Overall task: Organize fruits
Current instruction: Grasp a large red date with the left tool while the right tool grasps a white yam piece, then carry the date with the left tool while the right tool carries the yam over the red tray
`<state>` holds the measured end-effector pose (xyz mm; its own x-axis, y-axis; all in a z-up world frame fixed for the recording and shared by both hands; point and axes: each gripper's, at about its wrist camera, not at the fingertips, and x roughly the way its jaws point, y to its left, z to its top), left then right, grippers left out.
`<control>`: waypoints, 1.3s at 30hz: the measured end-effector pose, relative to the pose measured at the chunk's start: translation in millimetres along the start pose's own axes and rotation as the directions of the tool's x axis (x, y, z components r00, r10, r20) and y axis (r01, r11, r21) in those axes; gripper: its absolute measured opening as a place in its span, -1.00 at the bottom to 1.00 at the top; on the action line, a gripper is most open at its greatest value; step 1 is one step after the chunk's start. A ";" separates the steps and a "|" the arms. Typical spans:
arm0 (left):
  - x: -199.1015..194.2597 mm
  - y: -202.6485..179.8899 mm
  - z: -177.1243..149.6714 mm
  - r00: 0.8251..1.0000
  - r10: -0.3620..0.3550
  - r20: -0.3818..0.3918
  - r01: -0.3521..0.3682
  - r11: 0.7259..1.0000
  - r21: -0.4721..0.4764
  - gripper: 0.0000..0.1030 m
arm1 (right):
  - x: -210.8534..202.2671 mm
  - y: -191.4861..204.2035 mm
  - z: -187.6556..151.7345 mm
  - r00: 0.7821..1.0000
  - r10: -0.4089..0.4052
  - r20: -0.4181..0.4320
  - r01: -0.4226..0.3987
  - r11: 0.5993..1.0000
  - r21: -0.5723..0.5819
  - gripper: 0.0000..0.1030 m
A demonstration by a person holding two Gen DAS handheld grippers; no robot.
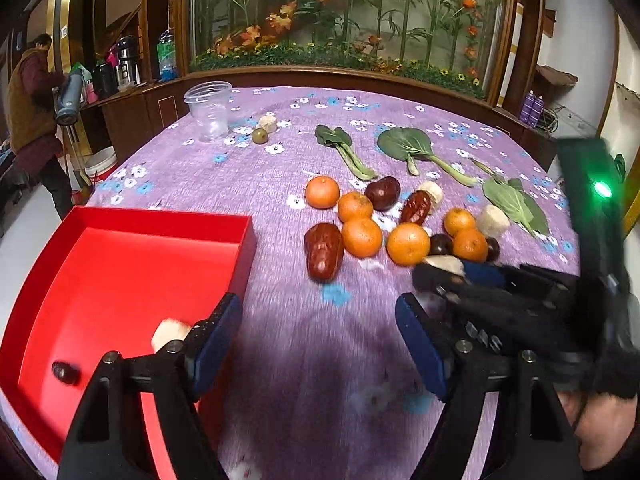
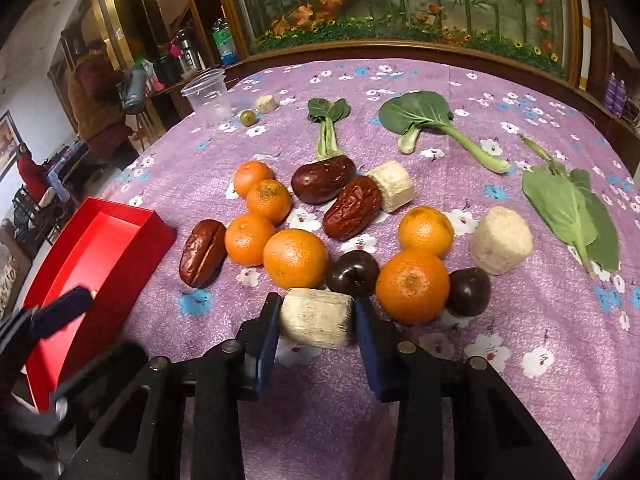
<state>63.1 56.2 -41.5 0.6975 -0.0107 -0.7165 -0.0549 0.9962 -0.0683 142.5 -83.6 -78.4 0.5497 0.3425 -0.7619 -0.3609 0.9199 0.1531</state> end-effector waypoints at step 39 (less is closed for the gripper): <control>2.6 -48.3 -17.3 0.993 -0.103 -0.051 0.108 0.989 0.099 -0.45 | -67.7 -40.9 -39.2 0.996 -0.047 0.075 0.043 0.998 0.050 -0.29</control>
<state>55.1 6.6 -52.1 0.6623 -0.1176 -0.7399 0.0914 0.9929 -0.0761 90.6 -151.9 -57.8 0.6211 0.3126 -0.7187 -0.2990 0.9422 0.1514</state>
